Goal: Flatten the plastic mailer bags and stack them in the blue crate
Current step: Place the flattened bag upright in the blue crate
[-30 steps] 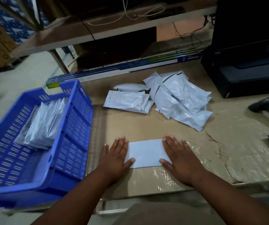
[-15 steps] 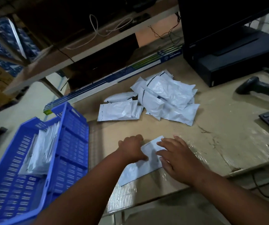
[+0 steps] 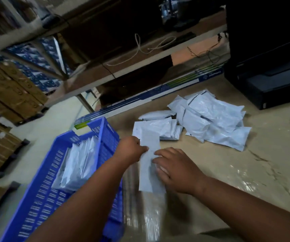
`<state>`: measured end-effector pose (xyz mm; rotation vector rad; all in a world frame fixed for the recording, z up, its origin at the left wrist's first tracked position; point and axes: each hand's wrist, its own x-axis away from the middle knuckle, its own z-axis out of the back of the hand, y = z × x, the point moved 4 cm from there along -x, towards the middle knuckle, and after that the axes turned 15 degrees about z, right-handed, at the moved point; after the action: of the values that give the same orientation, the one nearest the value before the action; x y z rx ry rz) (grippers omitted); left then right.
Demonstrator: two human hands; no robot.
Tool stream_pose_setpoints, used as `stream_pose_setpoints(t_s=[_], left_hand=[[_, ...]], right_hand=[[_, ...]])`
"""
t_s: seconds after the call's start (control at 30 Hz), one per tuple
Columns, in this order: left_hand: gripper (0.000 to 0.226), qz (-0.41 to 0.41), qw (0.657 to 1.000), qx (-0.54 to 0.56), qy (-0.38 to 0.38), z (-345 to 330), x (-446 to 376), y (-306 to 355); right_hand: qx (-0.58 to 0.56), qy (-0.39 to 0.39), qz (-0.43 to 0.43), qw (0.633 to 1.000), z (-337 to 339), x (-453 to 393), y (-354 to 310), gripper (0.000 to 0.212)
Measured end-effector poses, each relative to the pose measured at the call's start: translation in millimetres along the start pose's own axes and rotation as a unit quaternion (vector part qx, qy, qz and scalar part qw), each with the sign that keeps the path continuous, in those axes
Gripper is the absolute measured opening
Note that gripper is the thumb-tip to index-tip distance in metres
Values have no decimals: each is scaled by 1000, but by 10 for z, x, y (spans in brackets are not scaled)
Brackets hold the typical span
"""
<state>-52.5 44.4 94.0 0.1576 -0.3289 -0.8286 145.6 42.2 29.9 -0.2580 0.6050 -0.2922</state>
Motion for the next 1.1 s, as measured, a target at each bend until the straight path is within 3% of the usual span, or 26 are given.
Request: stream_pose_setpoints(t_s=[0.13,0.3,0.43,0.73,0.93,1.1], left_hand=[[35,3,997,1,81,789,-145,-327],[26,25,983,36,178,1736,-392,-780],[27,68,977,45,196,2133,-699,-1292],[21,108,990,9,91,1459,-1357,-2049],[15,90,994,-44,50,920,-1684,-2184],[31,84,992,-58,73,685,-1834,-2253]], right_hand=[[8,2,22,1000,-51,-892,-329,50],[-1,-10,31,999,-150,-1805,-674,40],[-68,-45,-9,997,-397,-2238,-734,50],[-46,-128,-39,990,-1154,-2461,-807,79],[-76,-118,-57,989,-1346,-2352,-743,50],[-96,-128,-87,983,-1328,-2305,-767,49]])
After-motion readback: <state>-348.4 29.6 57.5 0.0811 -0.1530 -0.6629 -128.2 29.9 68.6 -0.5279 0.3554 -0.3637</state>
